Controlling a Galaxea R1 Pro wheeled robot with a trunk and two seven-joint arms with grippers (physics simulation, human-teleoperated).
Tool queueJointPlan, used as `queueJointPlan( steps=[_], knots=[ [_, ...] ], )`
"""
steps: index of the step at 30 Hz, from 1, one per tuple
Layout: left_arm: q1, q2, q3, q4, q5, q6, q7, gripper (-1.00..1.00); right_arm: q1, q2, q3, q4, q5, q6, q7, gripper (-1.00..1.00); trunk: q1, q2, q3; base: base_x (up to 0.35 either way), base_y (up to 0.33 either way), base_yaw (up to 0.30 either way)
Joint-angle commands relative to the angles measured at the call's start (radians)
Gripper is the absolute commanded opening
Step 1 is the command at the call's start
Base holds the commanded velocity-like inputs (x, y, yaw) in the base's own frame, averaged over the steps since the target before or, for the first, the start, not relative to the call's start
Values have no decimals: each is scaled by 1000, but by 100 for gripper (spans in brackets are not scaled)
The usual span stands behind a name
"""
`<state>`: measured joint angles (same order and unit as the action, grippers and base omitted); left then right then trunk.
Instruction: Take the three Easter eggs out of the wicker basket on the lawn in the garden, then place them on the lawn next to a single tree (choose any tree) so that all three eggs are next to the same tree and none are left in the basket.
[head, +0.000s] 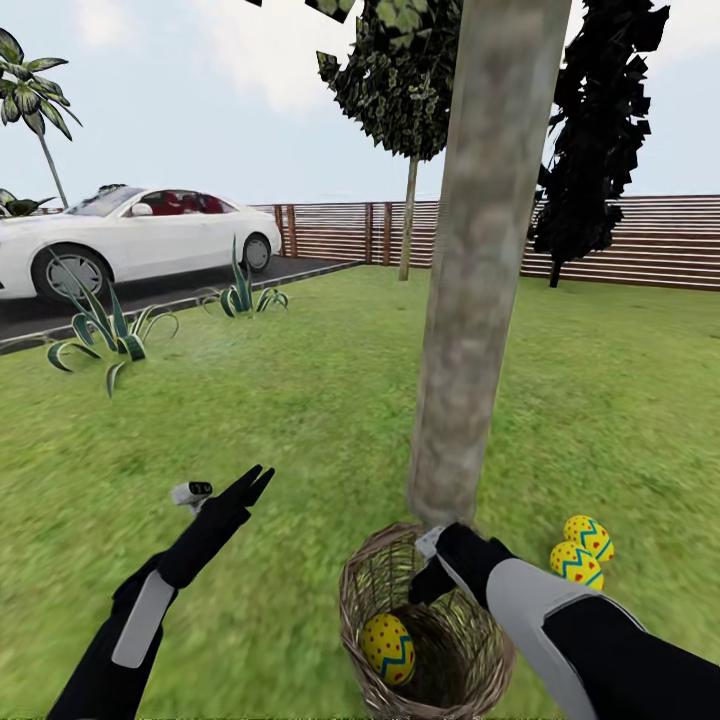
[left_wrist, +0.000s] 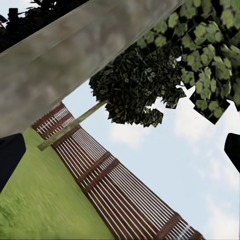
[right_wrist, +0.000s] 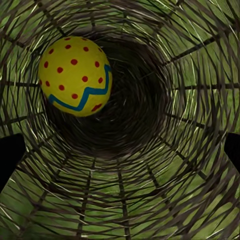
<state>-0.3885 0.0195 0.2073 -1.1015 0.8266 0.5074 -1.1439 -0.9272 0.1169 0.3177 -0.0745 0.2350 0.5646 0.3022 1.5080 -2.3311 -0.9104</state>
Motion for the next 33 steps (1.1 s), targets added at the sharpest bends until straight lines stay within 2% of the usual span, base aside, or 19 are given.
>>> queueJointPlan(
  steps=[1, 3, 9, 14, 18, 19, 20, 22, 24, 33],
  knots=[
    [-1, 0, -5, 0, 4, 10, 1, 100, 0, 2, 7, -2, 11, 3, 13, 100, 4, -8, -4, 0, 0, 0],
    [-1, -1, -7, 0, 4, 10, 3, 100, -1, 5, 12, -2, 12, 3, 15, 100, 11, -22, -10, 0, 0, 0],
    [-1, -1, -9, 0, 5, 10, 4, 100, -1, 9, 94, -3, 21, 2, 19, 100, 34, -64, -29, 0, 0, 0],
    [-1, -1, -9, 0, 5, 10, 4, 100, -1, 8, 112, -7, 24, -20, 28, 100, 54, -99, -45, 0, 0, 0],
    [-1, -1, -9, -1, 5, 10, 4, 100, -1, 7, 167, -31, 26, -27, 104, 100, 69, -127, -57, 0, 0, 0],
    [-1, -1, -9, -1, 5, 10, 4, 100, 0, 7, 176, -36, 27, -27, 113, 100, 73, -134, -61, 0, 0, 0],
    [-1, -1, -9, -1, 5, 10, 4, 100, 0, 7, 202, -49, 27, -27, 132, 100, 77, -141, -64, 0, 0, 0],
    [-1, -1, -9, -1, 5, 10, 4, 100, -1, 7, 219, -60, 27, -27, 142, 100, 84, -155, -70, 0, 0, 0],
    [-1, -1, -9, -1, 5, 10, 4, 100, 0, 8, 232, -71, 27, -28, 149, 100, 92, -169, -76, 0, 0, 0],
    [-1, -1, -9, -1, 5, 10, 4, 100, -1, 4, 240, -109, 27, -27, 152, 100, 96, -171, -111, 0, 0, 0]
  ],
)
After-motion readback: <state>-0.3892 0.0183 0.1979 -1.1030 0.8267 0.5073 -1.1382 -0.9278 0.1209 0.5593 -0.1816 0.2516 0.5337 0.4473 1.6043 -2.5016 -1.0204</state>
